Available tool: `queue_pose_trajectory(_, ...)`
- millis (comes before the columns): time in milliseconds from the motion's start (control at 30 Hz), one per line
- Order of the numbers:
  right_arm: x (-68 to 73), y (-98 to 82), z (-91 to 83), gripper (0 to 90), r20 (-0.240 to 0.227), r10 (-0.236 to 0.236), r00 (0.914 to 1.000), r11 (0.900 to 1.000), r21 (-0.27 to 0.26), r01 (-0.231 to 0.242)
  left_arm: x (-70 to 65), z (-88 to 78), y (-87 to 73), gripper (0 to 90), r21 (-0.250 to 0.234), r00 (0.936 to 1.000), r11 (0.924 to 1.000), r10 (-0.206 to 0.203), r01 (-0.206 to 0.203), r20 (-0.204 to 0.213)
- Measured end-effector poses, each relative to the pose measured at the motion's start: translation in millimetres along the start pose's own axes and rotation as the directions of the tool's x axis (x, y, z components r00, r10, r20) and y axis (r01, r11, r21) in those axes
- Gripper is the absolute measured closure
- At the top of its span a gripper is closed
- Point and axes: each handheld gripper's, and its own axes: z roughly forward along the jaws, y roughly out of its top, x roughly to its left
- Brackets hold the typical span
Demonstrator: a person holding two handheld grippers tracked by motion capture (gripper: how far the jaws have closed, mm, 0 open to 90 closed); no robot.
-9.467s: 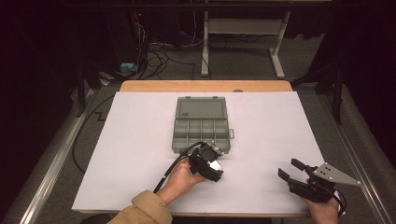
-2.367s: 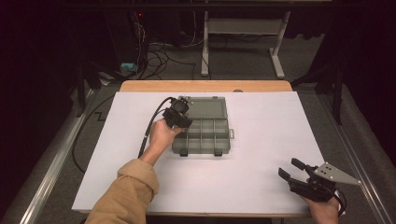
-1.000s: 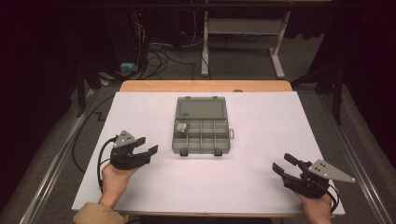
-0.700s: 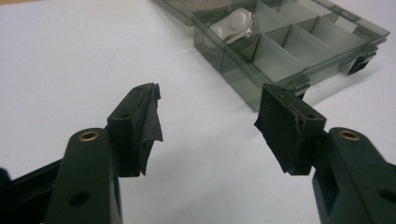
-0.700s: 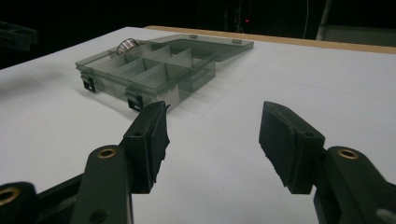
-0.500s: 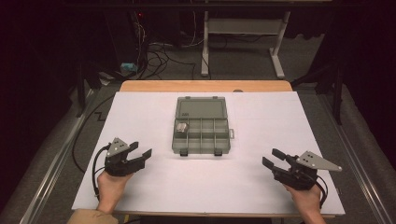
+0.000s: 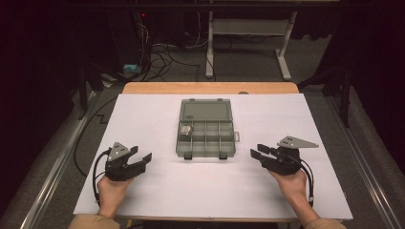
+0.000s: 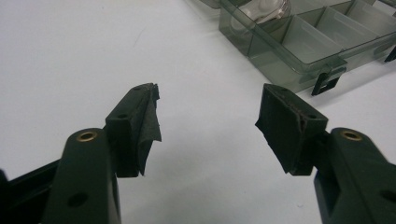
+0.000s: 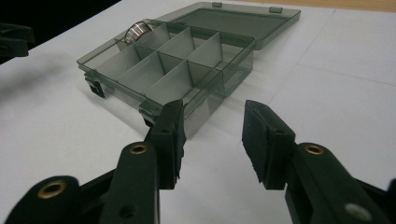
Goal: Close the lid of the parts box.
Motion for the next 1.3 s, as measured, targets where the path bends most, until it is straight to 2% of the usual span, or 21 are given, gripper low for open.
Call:
queue_pose_trajectory(167,-0.5,13.6,17.2,61.9,-0.015,0.012,0.9998,0.998,0.057,-0.011,0.9,1.1,-1.1,38.1,0.005,0.9999,0.9999,-0.010,0.010,-0.002)
queue_pose_trajectory(367,1.3,29.2,38.9,65.1,0.000,0.007,1.0000,0.993,0.118,-0.007,0.8,2.7,-0.7,38.1,0.021,0.9999,0.9997,-0.010,0.010,0.005)
queue_pose_trajectory(700,-0.8,48.3,72.6,69.7,0.023,0.026,0.9994,0.974,0.224,-0.030,1.1,4.5,0.7,38.1,0.040,0.9994,0.9987,-0.033,0.032,0.014)
queue_pose_trajectory(800,-1.9,51.4,80.2,70.0,0.031,0.034,0.9990,0.969,0.243,-0.040,1.0,7.3,2.9,37.4,0.067,0.9989,0.9969,-0.042,0.041,0.018)
queue_pose_trajectory(933,-3.2,54.3,88.2,70.9,0.041,0.054,0.9977,0.960,0.271,-0.063,-1.5,10.5,9.4,36.9,0.085,0.9993,0.9960,-0.031,0.029,0.020)
queue_pose_trajectory(1133,-4.8,57.4,95.7,71.1,0.055,0.075,0.9957,0.949,0.302,-0.088,-1.0,19.6,23.0,36.3,0.107,0.9973,0.9933,-0.049,0.043,0.054)
queue_pose_trajectory(1300,-4.4,61.5,100.7,72.1,0.076,0.069,0.9947,0.941,0.326,-0.091,-1.1,31.0,41.5,36.4,0.115,0.9989,0.9930,-0.032,0.028,0.035)
